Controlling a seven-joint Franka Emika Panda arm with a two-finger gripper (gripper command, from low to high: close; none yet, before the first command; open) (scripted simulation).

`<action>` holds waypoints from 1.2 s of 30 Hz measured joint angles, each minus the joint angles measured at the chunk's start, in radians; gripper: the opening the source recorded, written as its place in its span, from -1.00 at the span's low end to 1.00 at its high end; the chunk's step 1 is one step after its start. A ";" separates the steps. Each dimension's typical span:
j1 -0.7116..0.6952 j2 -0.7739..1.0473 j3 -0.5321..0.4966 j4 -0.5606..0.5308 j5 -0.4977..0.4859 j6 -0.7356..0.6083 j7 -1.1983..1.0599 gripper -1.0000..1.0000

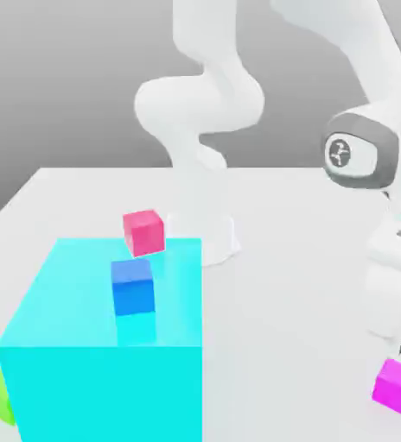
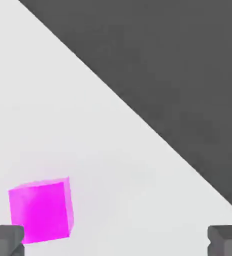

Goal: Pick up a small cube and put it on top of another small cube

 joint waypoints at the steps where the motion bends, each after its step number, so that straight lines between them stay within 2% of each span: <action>1: 0.011 0.036 0.001 0.001 -0.010 0.017 0.000 0.00; 5: 0.068 0.182 -0.057 0.028 -0.075 0.117 0.042 0.00; 6: 0.081 0.209 -0.072 0.034 -0.087 0.137 0.051 -1.00; 13: 0.081 0.212 -0.072 0.035 -0.091 0.140 0.054 -1.00; 18: 0.026 0.054 -0.010 -0.003 -0.005 0.021 0.000 -1.00; 25: -0.082 -0.199 -0.110 -0.073 0.069 -0.157 0.162 -1.00; 36: -0.296 -0.593 -0.209 -0.183 0.134 -0.437 0.477 -1.00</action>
